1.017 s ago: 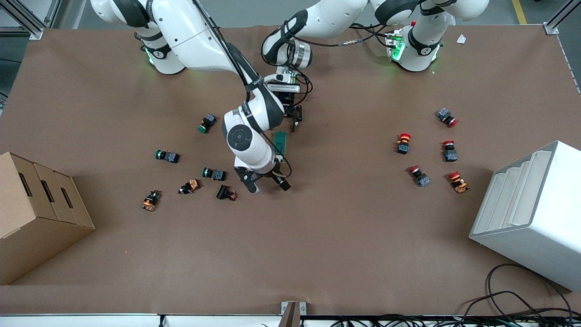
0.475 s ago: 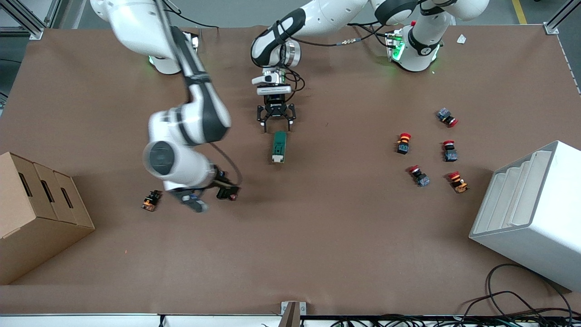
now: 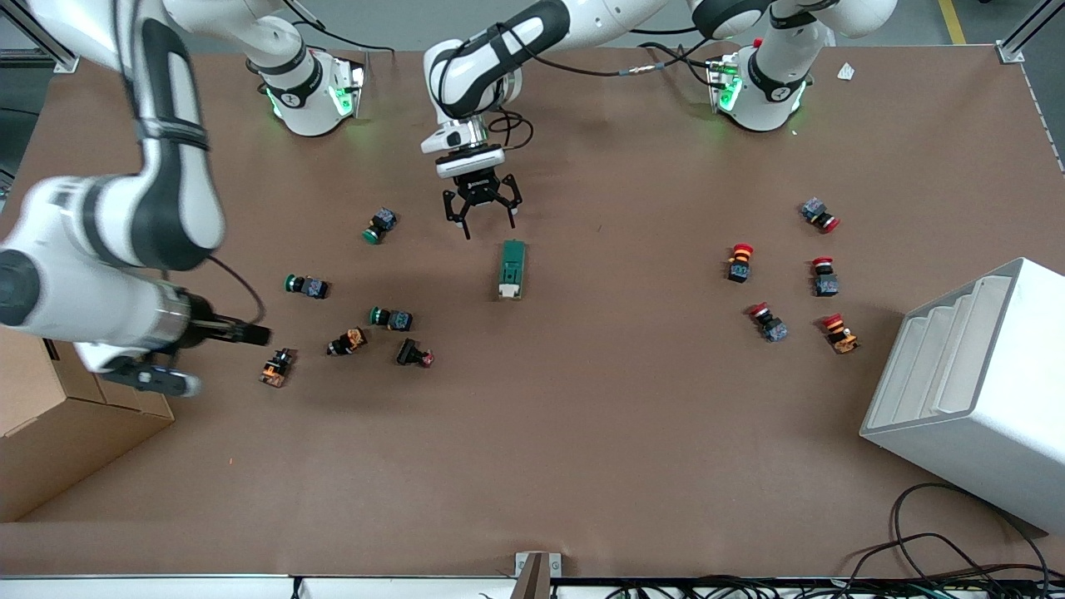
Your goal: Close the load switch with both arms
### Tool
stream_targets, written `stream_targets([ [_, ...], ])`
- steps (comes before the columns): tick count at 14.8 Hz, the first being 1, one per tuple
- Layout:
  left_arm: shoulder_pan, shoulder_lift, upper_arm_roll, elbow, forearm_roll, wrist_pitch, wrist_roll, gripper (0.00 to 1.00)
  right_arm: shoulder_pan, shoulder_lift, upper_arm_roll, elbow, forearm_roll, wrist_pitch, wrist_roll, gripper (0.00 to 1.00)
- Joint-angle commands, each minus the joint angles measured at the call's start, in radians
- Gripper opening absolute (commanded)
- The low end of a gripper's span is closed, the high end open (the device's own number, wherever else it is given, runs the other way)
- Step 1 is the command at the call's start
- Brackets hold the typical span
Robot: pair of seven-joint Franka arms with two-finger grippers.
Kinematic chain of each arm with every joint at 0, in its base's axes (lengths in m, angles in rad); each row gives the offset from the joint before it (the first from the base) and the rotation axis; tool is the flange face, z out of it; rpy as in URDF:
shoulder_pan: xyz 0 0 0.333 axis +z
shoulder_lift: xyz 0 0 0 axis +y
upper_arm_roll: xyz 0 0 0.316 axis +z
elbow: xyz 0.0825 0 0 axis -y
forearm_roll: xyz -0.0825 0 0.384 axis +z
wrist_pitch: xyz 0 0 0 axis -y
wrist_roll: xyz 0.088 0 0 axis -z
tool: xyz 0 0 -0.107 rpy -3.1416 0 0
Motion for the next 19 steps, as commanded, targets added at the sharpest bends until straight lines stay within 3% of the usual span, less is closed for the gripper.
stream_targets([
  [1, 0.083, -0.093, -0.019, 0.026, -0.161, 0.012, 0.188, 1.00, -0.143, -0.028, 0.125, 0.129, -0.102, -0.143, -0.059, 1.00],
  [5, 0.206, -0.260, -0.016, 0.026, -0.405, 0.012, 0.486, 1.00, -0.240, -0.052, 0.188, 0.205, -0.125, -0.227, -0.103, 1.00],
  [10, 0.400, -0.432, -0.016, 0.026, -0.646, 0.003, 0.830, 1.00, -0.369, -0.138, 0.358, 0.196, -0.214, -0.252, -0.123, 1.00],
  [15, 0.633, -0.564, -0.017, 0.028, -0.781, -0.036, 1.268, 1.00, -0.478, -0.196, 0.467, 0.159, -0.214, -0.286, -0.123, 1.00],
  [19, 0.799, -0.611, -0.011, 0.045, -0.916, -0.046, 1.456, 1.00, -0.473, -0.213, 0.467, 0.159, -0.214, -0.290, -0.120, 1.00],
])
